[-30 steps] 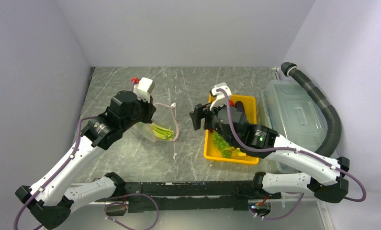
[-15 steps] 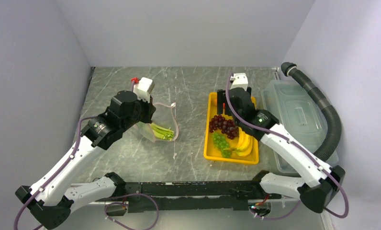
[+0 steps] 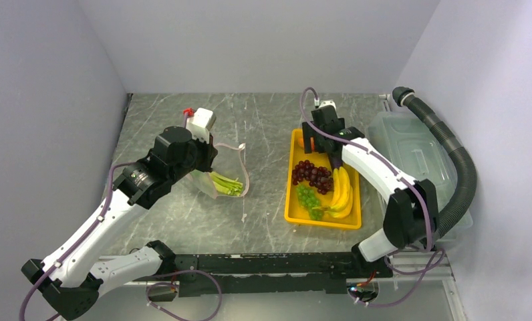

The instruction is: Place the food in the zip-top bag and seal the zipper

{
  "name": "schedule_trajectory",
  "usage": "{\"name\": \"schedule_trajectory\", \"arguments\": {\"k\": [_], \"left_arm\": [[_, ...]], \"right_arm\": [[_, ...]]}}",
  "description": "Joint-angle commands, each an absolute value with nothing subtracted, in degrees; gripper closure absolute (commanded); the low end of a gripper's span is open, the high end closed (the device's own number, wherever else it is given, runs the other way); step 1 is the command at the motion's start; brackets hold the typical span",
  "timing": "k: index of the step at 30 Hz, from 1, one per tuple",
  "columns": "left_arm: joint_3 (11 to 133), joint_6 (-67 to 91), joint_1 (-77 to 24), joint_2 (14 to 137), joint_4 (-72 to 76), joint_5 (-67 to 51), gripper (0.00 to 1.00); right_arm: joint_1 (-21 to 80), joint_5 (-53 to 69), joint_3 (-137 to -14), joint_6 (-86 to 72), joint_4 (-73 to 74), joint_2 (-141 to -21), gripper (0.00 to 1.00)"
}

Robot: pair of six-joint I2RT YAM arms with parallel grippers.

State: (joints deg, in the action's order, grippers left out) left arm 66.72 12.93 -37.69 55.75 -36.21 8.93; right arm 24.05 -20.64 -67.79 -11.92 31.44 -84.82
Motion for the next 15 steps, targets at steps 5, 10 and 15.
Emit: {"name": "schedule_trajectory", "arguments": {"k": [5, 10, 15], "left_arm": [[66.89, 12.57, -37.47, 55.74, -34.19, 10.29, 1.0], [66.9, 12.55, -37.47, 55.85, -34.23, 10.54, 1.0], [66.91, 12.5, -37.45, 55.9, -34.27, 10.56, 1.0]], "right_arm": [[19.57, -12.35, -75.94, -7.39, 27.65, -94.47, 0.1], [17.57, -8.06, -80.04, -6.05, 27.67, -100.1, 0.09], [15.87, -6.42, -83.31, -4.18, 28.02, -105.23, 0.08]]}}
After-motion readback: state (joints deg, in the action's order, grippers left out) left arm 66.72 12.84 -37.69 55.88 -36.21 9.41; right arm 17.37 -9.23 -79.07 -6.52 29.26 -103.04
